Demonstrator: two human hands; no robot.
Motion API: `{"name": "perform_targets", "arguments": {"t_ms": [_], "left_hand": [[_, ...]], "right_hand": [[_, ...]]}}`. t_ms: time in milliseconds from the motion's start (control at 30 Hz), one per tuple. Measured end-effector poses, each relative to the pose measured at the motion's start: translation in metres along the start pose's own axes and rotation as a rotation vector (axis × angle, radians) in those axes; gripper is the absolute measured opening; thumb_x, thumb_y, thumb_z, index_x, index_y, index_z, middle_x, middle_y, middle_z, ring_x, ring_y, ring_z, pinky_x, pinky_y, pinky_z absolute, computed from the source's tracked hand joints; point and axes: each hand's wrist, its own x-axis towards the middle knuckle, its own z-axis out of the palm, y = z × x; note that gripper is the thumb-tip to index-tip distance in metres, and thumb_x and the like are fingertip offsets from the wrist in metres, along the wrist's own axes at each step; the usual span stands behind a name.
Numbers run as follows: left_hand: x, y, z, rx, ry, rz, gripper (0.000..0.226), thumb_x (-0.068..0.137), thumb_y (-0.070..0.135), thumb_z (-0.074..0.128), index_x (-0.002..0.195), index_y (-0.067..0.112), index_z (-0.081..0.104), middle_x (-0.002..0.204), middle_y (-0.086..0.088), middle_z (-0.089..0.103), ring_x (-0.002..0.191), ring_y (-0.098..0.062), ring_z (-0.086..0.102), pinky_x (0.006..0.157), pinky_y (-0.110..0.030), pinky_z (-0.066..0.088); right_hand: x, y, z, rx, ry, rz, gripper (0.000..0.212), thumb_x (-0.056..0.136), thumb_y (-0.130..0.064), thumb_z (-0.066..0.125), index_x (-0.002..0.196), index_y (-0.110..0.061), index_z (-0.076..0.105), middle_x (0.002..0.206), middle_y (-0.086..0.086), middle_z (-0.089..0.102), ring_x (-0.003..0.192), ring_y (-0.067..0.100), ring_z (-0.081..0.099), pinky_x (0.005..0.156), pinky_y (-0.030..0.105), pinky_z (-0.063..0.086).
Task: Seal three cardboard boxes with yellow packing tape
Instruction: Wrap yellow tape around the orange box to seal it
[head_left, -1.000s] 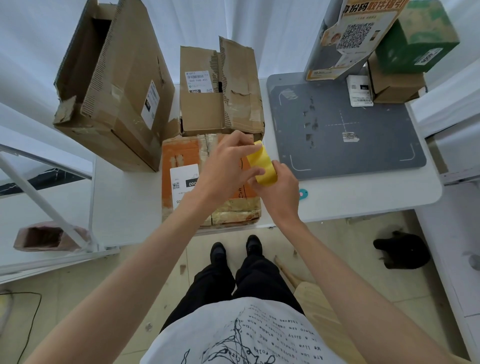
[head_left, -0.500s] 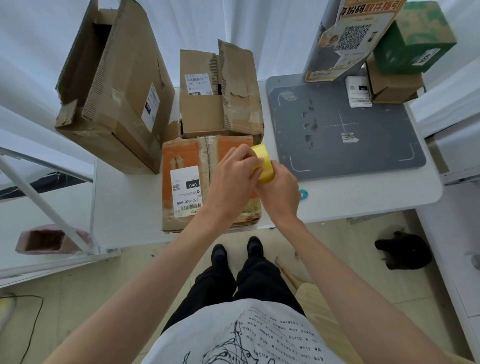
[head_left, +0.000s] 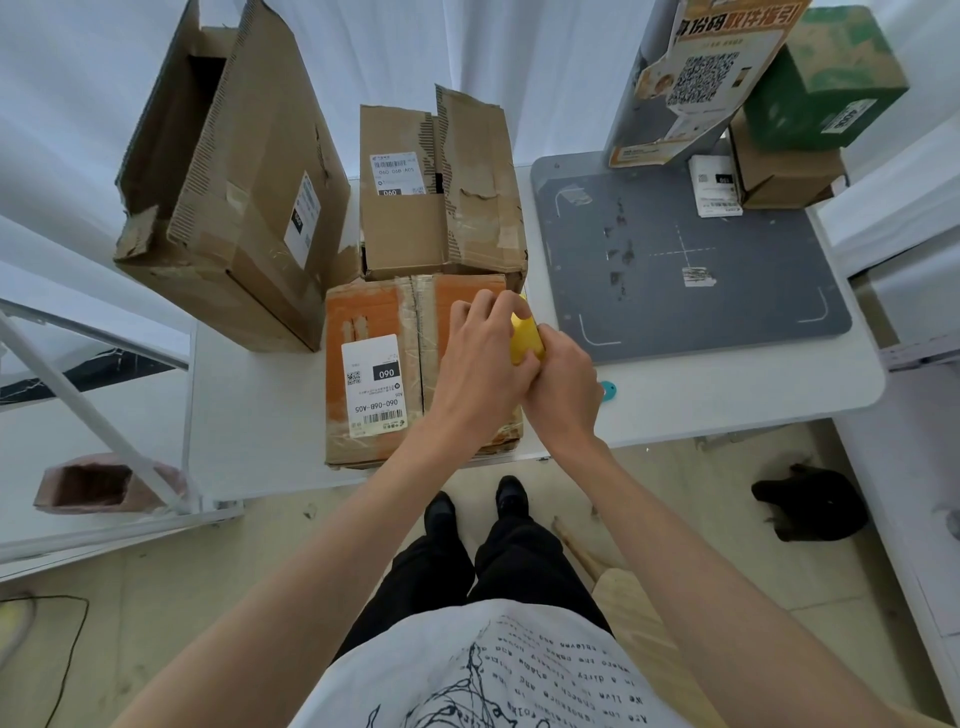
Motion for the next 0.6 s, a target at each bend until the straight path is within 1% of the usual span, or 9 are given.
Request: {"name": "perform_targets", "arguments": {"t_ms": [133,233,333,433,500,533,600], "left_hand": [[0.0017,-0.0013,0.0009,-0.013,0.006,-0.002,0.034,0.083,0.015,0.068,0.115,0.019,0.058,0.104,0.008,0.046,0.101,-0.019,0.039,0.087,-0.031,0.042],[0.0037,-0.0025,0.001,-0.018,0.011,-0.001,0.036,0.082,0.016,0.068,0.117,0.017,0.058,0.104,0.008,0.046,0.101,-0.021,0.04,0.089,-0.033,0.042],[0.0048,-0.0025,0.0016,-0.016,0.018,0.002,0.034,0.082,0.015,0.068,0.115,0.018,0.059,0.104,0.008,0.046,0.1,-0.02,0.039,0.088,-0.032,0.042],[0.0041,-0.0024,0.0029,-0.007,0.025,0.012,0.031,0.084,0.014,0.067,0.114,0.018,0.059,0.104,0.008,0.046,0.1,-0.018,0.038,0.087,-0.032,0.042],[0.003,-0.0029,0.0041,-0.006,0.032,0.016,0.03,0.084,0.013,0.067,0.113,0.019,0.059,0.104,0.009,0.045,0.099,-0.018,0.037,0.087,-0.033,0.044],[0.0025,-0.0036,0.0048,-0.007,0.035,0.015,0.03,0.084,0.013,0.067,0.112,0.019,0.059,0.104,0.009,0.045,0.099,-0.017,0.038,0.087,-0.033,0.045],[0.0021,-0.0051,0.0054,-0.011,0.041,0.01,0.029,0.084,0.013,0.068,0.111,0.019,0.059,0.106,0.008,0.045,0.1,-0.017,0.038,0.087,-0.035,0.047]], "right_hand": [[0.0007,-0.0004,-0.0006,-0.002,-0.004,0.004,0.026,0.095,-0.041,0.066,0.103,-0.017,0.068,0.091,-0.002,0.069,0.081,0.015,0.062,0.063,0.028,0.052],[0.002,-0.0008,-0.001,-0.012,-0.003,0.001,0.026,0.094,-0.041,0.067,0.104,-0.017,0.068,0.092,-0.001,0.07,0.081,0.016,0.063,0.065,0.031,0.054],[0.0027,-0.0019,-0.0019,-0.017,-0.008,0.004,0.026,0.094,-0.041,0.067,0.104,-0.017,0.068,0.093,0.0,0.07,0.083,0.016,0.063,0.067,0.032,0.055],[0.0027,-0.0032,-0.0034,-0.014,-0.013,0.007,0.029,0.094,-0.041,0.066,0.108,-0.016,0.069,0.096,0.0,0.071,0.083,0.015,0.062,0.064,0.026,0.05],[0.0025,-0.0037,-0.0043,-0.02,-0.014,0.006,0.029,0.095,-0.042,0.065,0.107,-0.016,0.068,0.095,0.0,0.07,0.082,0.013,0.061,0.059,0.021,0.042],[0.0025,-0.0034,-0.0041,-0.02,-0.014,0.007,0.028,0.095,-0.041,0.064,0.106,-0.016,0.068,0.094,0.0,0.071,0.081,0.013,0.06,0.058,0.02,0.04],[0.0025,-0.0037,-0.0039,-0.023,-0.016,0.01,0.027,0.095,-0.041,0.065,0.105,-0.016,0.068,0.094,0.0,0.07,0.082,0.015,0.062,0.058,0.021,0.04]]}}
